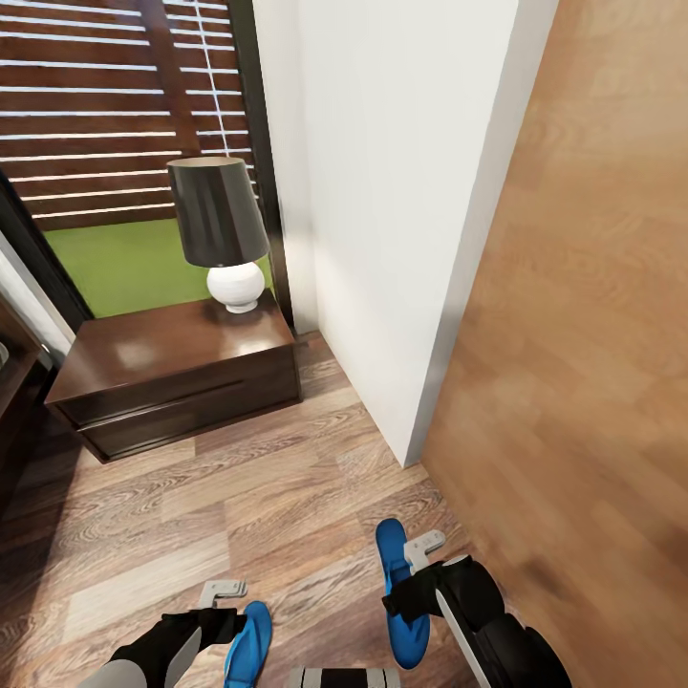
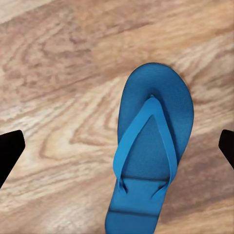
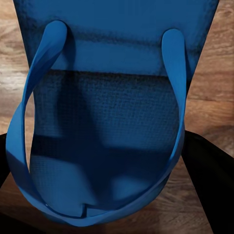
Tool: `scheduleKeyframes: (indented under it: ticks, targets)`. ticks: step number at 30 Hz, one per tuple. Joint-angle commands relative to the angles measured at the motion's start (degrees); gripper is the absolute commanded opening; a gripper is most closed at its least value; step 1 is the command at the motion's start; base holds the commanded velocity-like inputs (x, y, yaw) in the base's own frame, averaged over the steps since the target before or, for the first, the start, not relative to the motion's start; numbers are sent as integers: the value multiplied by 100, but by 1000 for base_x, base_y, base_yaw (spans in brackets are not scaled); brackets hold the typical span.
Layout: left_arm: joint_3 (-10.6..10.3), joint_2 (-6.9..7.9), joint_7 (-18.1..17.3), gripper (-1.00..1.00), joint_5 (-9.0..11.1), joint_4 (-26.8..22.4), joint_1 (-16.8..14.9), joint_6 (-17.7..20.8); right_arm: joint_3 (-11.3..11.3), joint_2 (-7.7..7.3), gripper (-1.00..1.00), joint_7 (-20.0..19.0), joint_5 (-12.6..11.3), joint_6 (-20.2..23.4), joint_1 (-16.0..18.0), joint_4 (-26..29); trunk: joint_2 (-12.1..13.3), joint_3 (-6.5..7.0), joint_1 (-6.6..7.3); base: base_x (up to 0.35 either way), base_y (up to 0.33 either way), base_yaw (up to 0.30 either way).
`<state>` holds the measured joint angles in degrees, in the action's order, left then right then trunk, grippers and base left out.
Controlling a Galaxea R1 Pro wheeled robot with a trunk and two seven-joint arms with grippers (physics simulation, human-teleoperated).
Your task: In the bedroom, move the book from the bed onto either nightstand, and place the two sandals side by side next to the bed.
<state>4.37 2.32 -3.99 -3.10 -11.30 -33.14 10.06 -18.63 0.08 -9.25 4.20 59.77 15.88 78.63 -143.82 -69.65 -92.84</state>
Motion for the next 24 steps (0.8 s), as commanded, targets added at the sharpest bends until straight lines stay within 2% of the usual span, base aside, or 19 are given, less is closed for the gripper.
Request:
scheduleKeyframes:
  ticks: [1, 5, 21, 24]
  targets:
    - [48, -2, -32, 100, -33, -13, 1, 37, 0, 1, -100, -42, 46, 23, 3, 4, -2, -4, 1, 0, 0, 0]
    - [52, -3, -32, 100, -33, -13, 0, 39, 0, 1, -100, -42, 46, 23, 3, 4, -2, -4, 1, 0, 0, 0]
    - [55, -9, -35, 100, -30, -24, -8, 32, 3, 1, -100, -42, 67, 23, 3, 28, -23, -359, -40, 0, 0, 0]
    - [53, -6, -53, 100, -32, -70, -31, 33, 30, -11, -100, -42, 76, 23, 3, 52, -23, -359, -40, 0, 0, 0]
